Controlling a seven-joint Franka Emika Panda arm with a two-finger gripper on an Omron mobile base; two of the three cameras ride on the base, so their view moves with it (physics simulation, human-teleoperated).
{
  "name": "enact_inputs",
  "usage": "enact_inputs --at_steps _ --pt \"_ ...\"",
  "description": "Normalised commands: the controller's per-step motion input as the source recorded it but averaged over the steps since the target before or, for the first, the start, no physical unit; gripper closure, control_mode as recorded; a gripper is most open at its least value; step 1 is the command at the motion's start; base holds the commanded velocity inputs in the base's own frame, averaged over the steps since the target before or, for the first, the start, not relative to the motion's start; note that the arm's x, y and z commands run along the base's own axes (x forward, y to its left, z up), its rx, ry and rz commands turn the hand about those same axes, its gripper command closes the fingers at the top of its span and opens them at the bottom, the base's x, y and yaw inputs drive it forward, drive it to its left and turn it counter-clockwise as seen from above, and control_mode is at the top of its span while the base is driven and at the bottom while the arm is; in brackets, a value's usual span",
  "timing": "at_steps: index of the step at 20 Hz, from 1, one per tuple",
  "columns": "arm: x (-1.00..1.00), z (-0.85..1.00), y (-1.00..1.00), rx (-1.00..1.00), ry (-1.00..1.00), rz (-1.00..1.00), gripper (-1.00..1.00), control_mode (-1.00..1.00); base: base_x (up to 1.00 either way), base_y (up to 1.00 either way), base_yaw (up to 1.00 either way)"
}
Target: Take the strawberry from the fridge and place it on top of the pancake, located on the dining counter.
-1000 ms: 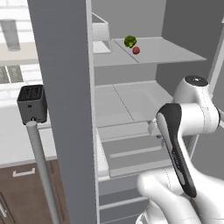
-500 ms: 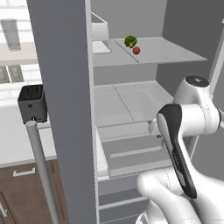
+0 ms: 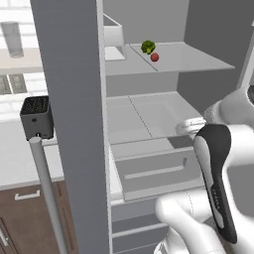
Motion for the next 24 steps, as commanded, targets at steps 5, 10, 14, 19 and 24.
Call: enact_inputs --at_steps 5,10,14,19,24 --pt "0.12 0.99 0.00 0.04 -0.50 -0.13 -1.00 -1.00 0.00 0.00 0.00" --pt "0.79 0.76 0.00 0.03 -0.30 -0.19 -1.00 -1.00 0.00 0.00 0.00" --pt "0.76 0.58 0.00 0.04 -0.29 -0.11 -1.00 -1.00 0.00 0.00 0.00" --pt "0.63 0.67 -0.01 0.07 -0.16 0.00 -1.00 -1.00 0.00 0.00 0.00" --pt "0.87 0.32 0.00 0.02 0.32 0.00 -1.00 -1.00 0.00 0.00 0.00"
